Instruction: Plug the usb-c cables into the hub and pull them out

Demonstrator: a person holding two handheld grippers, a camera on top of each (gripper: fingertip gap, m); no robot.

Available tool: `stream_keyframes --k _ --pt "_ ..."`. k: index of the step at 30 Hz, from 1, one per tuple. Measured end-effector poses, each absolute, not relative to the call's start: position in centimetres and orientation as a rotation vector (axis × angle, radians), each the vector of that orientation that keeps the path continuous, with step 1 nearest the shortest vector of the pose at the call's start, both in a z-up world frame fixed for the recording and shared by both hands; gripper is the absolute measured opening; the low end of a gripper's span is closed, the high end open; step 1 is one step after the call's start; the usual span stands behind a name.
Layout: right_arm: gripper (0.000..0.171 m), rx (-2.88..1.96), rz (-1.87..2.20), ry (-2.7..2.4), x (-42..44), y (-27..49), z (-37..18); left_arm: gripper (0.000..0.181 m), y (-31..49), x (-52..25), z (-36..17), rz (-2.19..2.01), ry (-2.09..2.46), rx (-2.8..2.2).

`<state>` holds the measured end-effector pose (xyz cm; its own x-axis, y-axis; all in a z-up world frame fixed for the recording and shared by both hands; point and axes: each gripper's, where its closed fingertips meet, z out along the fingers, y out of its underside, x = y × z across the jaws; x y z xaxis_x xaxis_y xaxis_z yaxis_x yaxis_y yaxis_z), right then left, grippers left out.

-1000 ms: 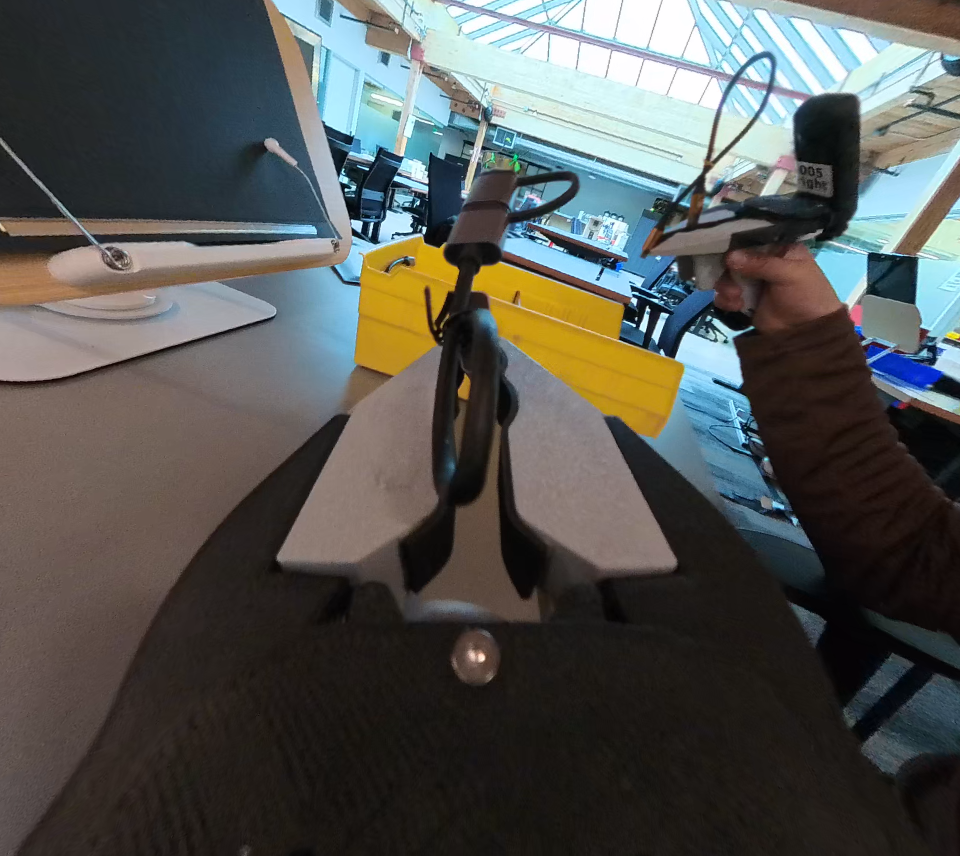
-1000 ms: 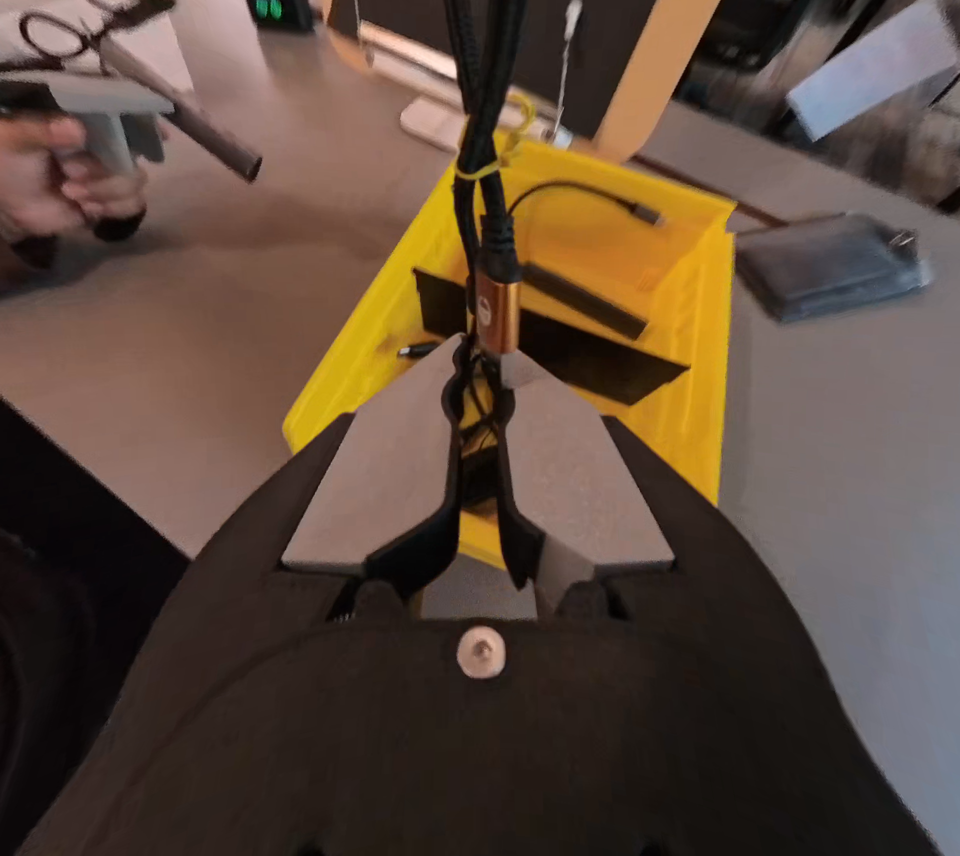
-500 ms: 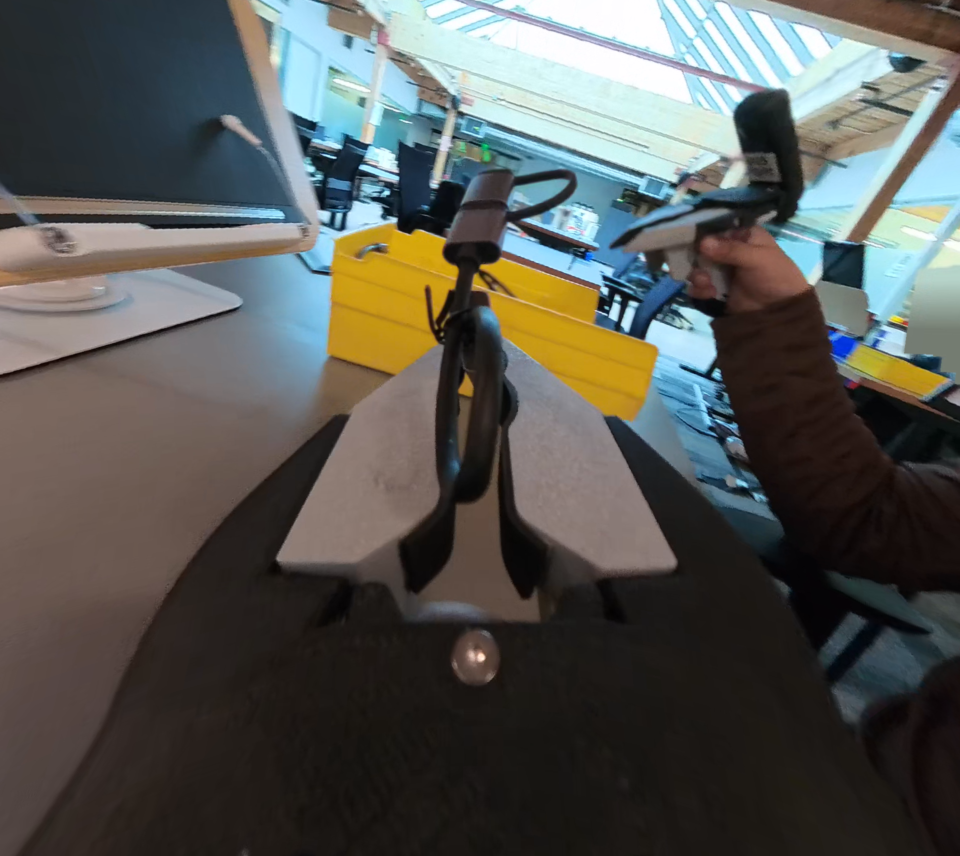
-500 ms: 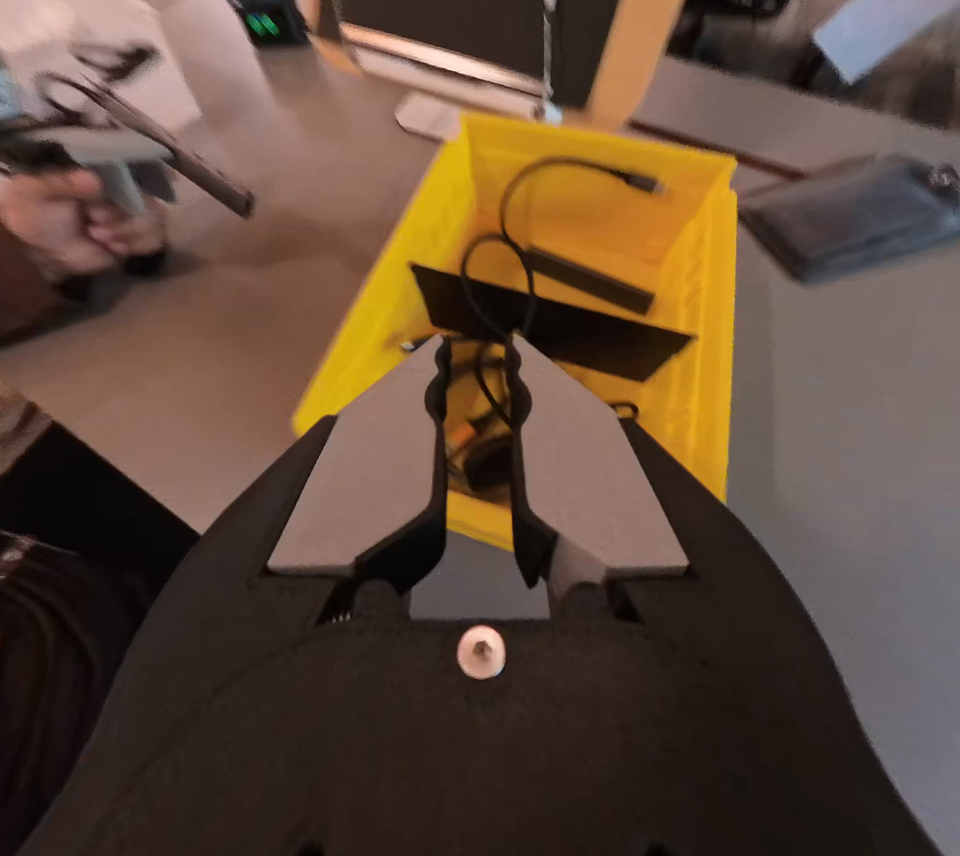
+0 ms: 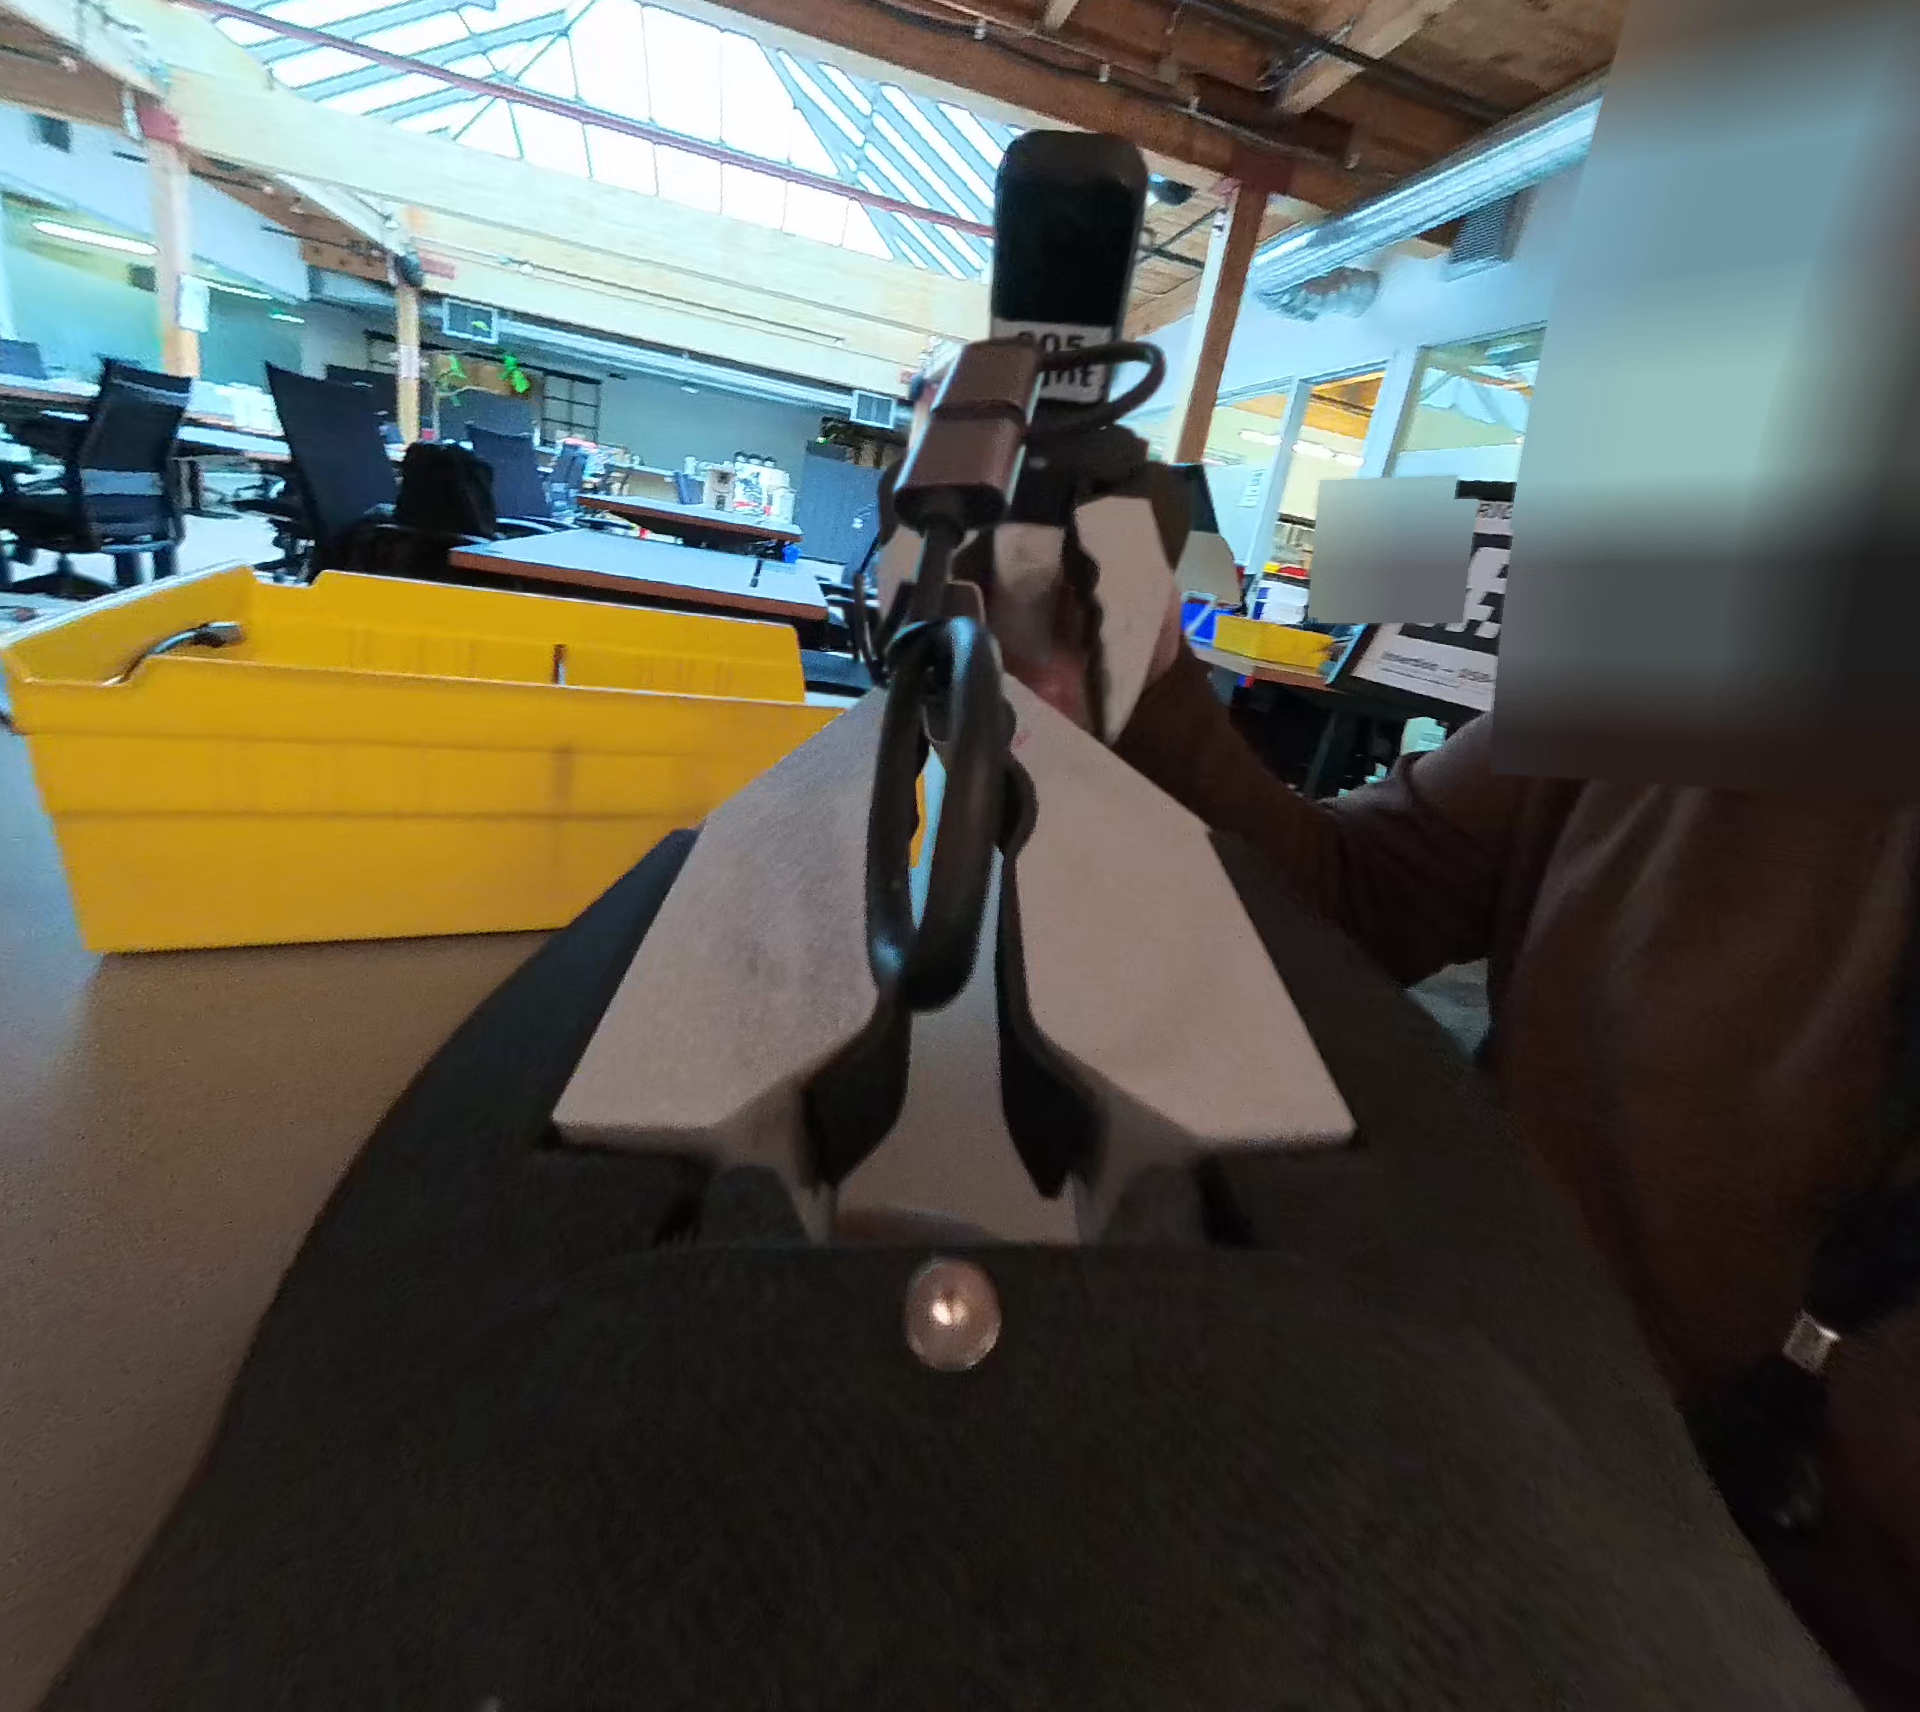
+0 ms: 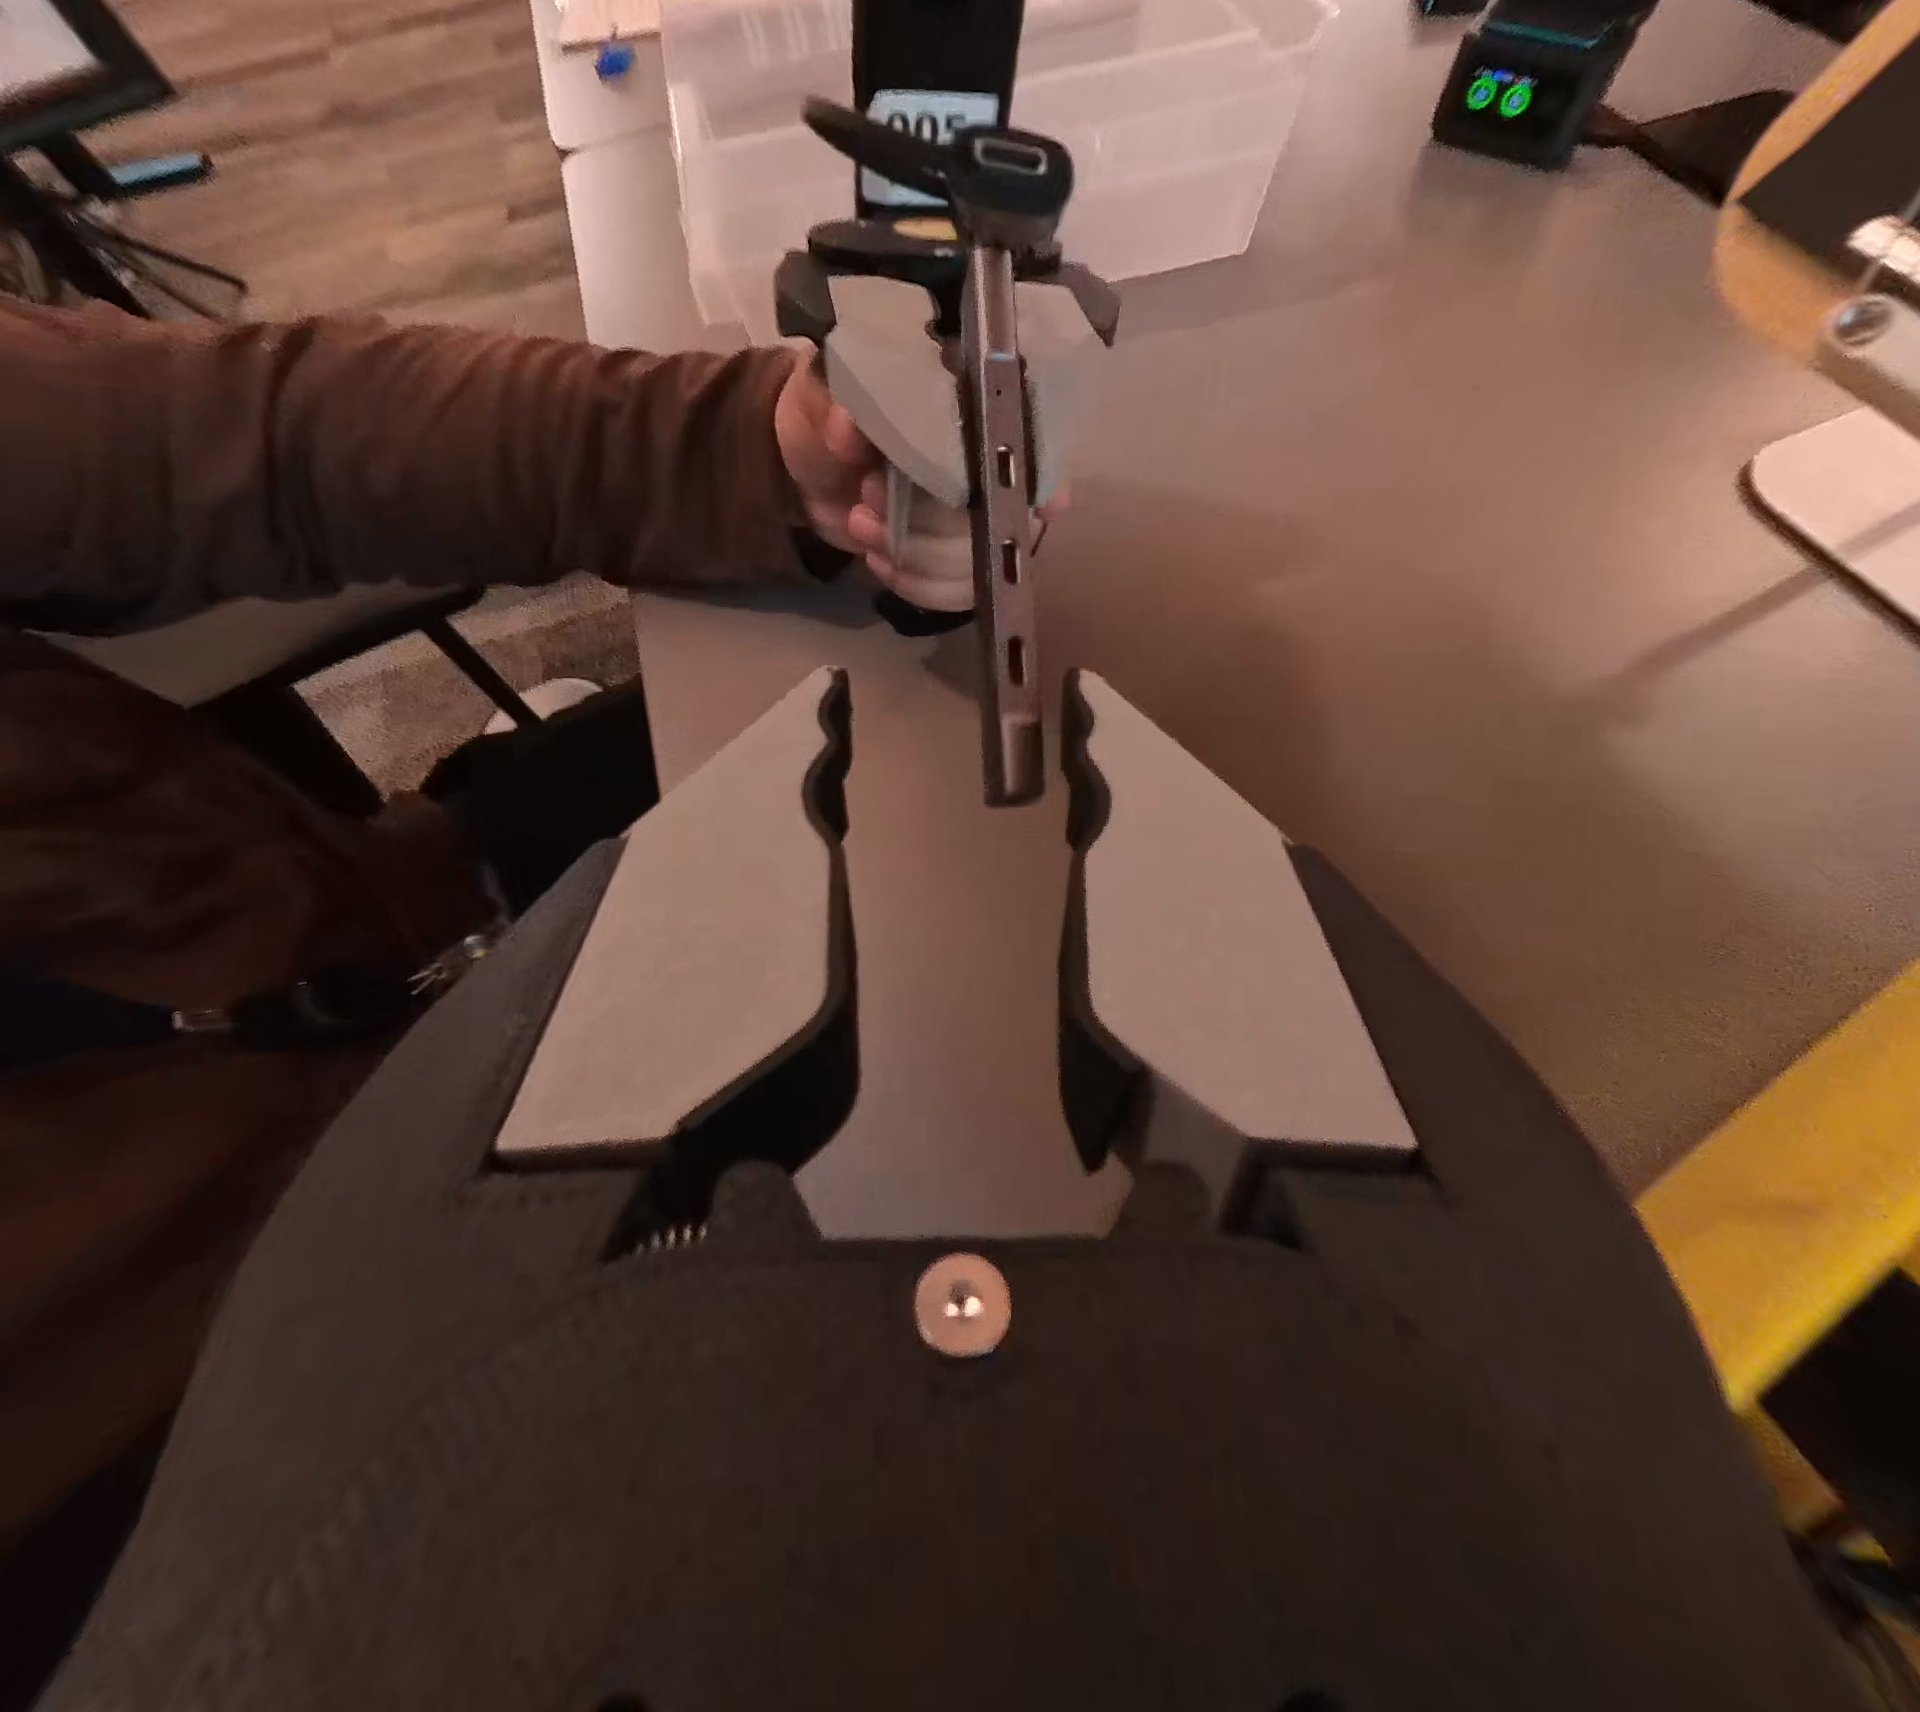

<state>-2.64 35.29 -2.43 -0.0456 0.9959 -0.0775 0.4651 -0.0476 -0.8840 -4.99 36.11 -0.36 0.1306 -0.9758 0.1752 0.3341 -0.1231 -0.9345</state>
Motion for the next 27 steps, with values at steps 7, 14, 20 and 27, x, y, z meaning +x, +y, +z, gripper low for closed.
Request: stream_keyframes --k 7,14,20,27 --pt "0.006 -1.545 0.771 -1.572 -2.5 37.4 -3.0 0.020 36.6 -3.9 -1.1 -1.303 0.777 -1.215" --pt "0.006 -1.488 0.376 -1.059 7.0 45.2 4.8 0.023 39.3 -4.9 -2.1 -1.225 0.654 -1.343" --pt "0.006 -1.546 0.194 -1.010 10.3 51.9 5.7 0.021 39.8 -5.0 -2.7 -1.199 0.645 -1.383" --pt "0.041 -2.008 0.063 -1.138 13.0 61.5 -1.5 0.020 39.9 -5.1 -3.0 -1.185 0.653 -1.401"
